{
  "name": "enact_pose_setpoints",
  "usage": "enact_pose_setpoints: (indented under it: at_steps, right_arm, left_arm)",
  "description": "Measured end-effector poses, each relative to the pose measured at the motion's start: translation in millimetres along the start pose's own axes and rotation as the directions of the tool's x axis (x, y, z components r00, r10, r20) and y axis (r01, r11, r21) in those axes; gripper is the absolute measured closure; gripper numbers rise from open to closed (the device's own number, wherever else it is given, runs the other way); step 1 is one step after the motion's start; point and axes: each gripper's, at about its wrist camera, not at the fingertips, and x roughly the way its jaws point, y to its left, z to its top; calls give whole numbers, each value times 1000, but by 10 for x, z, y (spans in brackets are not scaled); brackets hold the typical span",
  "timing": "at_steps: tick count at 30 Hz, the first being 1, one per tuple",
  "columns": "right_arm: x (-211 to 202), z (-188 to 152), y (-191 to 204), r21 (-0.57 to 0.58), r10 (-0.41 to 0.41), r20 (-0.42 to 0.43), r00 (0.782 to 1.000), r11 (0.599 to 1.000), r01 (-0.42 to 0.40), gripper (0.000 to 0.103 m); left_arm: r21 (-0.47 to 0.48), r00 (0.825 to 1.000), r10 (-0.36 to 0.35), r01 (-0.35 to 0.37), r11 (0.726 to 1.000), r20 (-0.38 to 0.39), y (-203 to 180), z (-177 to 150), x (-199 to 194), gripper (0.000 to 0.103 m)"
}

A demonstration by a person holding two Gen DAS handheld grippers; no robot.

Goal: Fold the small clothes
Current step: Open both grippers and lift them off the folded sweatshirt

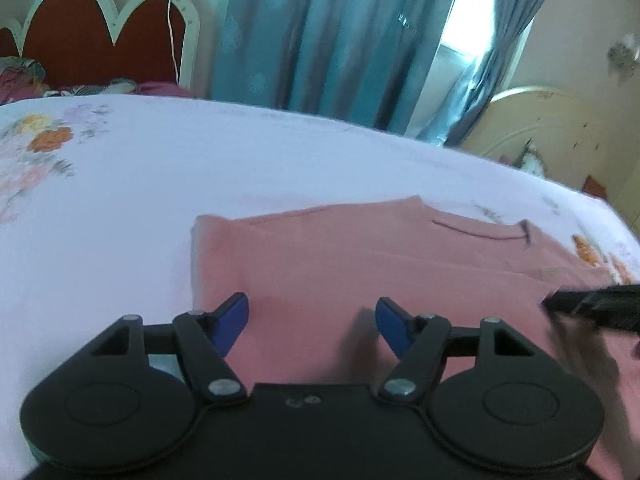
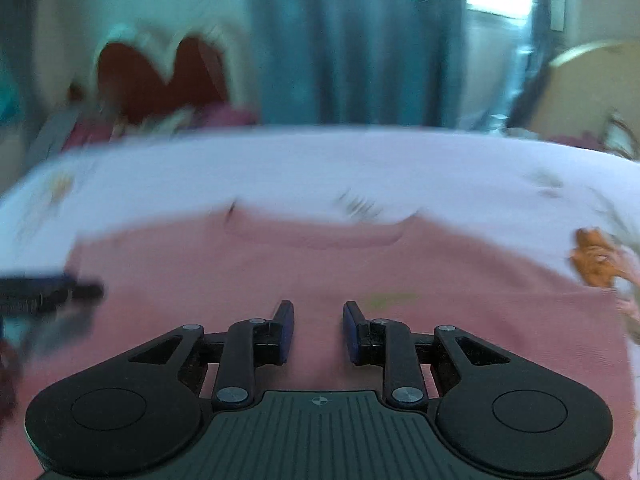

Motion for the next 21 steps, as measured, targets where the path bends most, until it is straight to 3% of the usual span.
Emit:
enact_pose_setpoints:
  at_steps: [2,4,8,11,14,16,18,20,21]
  right_arm:
    - [-139,-178,-111,-12,-57,27,998,998,58,78]
    - [-322,-347,-366,72,-77,51,996,995,73,78]
    - [-556,-375,-523,234,-116,83,990,968,93,78]
    - [-669,-289,-268,209,-36,125,992,978,9,78]
    - [-597,-362,31,107,39,91,995,993,-48,78]
    - [-591,-445,91,65,24,69,997,997,-29,78]
    - [-672,-550,-86,125,-32,73,997,992,23,78]
    - [-682,-679,-381,201,-125,17,992,972,119,78]
    - [-704,-722,-500,236,-89,15,996,968,83,78]
  left_arm:
    - [15,1000,10,-10,1000,10,42,-131,-180,34]
    - [76,999,46,-47,996,9,73,-285,-315,32]
    - [45,993,89,-93,995,82,31,-395,-623,37]
    - [55,986,74,-83,995,152,-175,-378,-821,32]
    - [121,995,20,-32,992,96,-391,-426,-702,33]
    - [147,999,18,-25,989,46,-389,-479,-630,35]
    - [140,1000,22,-21,990,-4,-283,-557,-610,35]
    - [156,1000,10,-11,988,8,-191,-638,-710,35]
    - [162,1000,6,-7,987,6,-184,-648,-732,35]
